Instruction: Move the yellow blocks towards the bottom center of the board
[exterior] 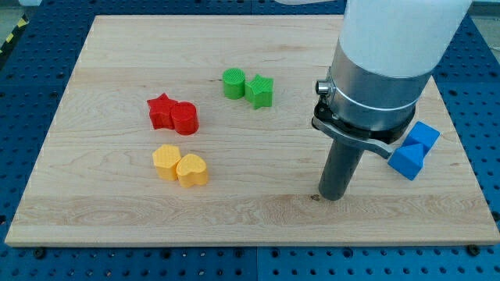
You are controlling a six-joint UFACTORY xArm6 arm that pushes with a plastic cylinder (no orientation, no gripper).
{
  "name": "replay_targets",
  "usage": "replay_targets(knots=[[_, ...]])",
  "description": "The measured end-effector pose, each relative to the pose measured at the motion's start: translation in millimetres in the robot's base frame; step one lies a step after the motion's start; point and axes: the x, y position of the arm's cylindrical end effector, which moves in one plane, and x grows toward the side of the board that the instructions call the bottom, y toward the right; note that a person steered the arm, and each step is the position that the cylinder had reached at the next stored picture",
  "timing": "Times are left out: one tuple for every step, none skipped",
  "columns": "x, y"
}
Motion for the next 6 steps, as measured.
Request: replay_targets(knots=[[0.2, 0.0], [0.2, 0.0], [2.3, 0.2], [-0.8, 2.2], [-44.7, 18.1], [-54.7, 21.9]])
